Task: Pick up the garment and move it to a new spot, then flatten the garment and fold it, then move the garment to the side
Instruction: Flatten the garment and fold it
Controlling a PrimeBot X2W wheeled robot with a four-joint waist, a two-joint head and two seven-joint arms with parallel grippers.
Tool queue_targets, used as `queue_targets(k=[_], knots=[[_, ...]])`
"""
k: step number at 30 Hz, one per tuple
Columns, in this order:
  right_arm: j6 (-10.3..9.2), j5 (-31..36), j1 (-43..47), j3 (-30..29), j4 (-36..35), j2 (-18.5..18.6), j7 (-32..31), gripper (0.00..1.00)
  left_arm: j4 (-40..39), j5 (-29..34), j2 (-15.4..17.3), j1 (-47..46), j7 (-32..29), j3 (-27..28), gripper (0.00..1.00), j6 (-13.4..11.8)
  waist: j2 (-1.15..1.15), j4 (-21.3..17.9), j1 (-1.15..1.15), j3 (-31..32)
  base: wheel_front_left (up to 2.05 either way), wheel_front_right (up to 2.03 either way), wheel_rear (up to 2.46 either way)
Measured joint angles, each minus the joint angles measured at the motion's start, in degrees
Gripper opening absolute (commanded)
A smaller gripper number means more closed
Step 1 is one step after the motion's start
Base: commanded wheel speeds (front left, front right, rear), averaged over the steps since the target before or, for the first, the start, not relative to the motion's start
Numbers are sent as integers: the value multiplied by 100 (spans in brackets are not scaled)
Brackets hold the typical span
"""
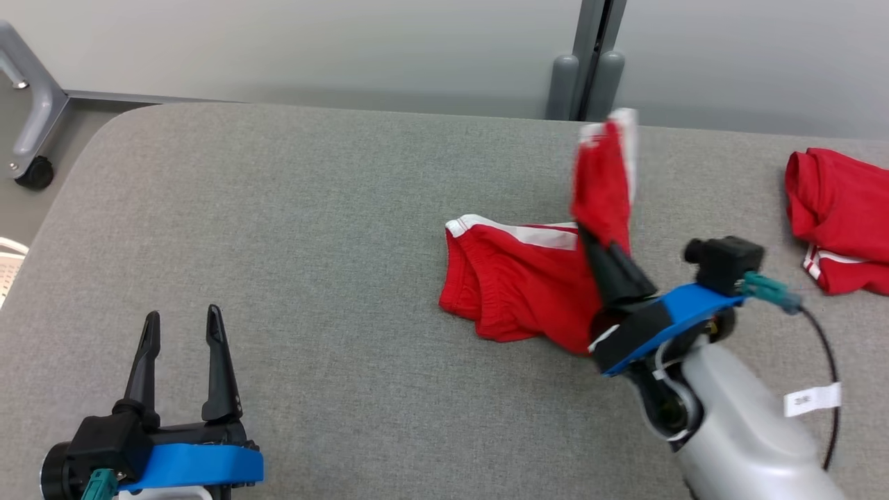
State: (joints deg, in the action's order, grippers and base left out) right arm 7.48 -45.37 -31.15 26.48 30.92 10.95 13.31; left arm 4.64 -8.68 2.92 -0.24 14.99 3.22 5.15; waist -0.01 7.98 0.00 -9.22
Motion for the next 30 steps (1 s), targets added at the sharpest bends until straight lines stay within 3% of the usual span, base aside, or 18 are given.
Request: queue_targets(k=[6, 13, 15, 21, 28, 30], knots=[[0, 73, 30, 479, 143, -472, -36, 0, 25, -92, 2, -24, 1, -45, 100, -12, 0, 134, 0, -70, 0, 0, 0], [0, 213, 250, 1023, 584, -621, 57, 0, 38, -135, 1, -103, 1, -142, 100, -55, 1, 278, 0, -198, 0, 0, 0], [0, 142, 291, 1077, 622, -641, 94, 100, 45, -140, 2, -104, 0, -134, 100, -55, 1, 284, 0, -222, 0, 0, 0], [1, 55, 310, 1190, 382, -485, 149, 100, 70, -141, 1, -105, 1, -110, 100, -57, 1, 210, 0, -192, 0, 0, 0], [0, 412, 416, 48, -145, 51, 167, 100, 53, -131, 1, -104, 0, -120, 100, -57, 1, 163, 0, -140, 0, 0, 0], [0, 564, 432, -214, -88, 104, 167, 95, 49, -115, 0, -104, 1, -136, 100, -56, 1, 175, 0, -144, 0, 0, 0]])
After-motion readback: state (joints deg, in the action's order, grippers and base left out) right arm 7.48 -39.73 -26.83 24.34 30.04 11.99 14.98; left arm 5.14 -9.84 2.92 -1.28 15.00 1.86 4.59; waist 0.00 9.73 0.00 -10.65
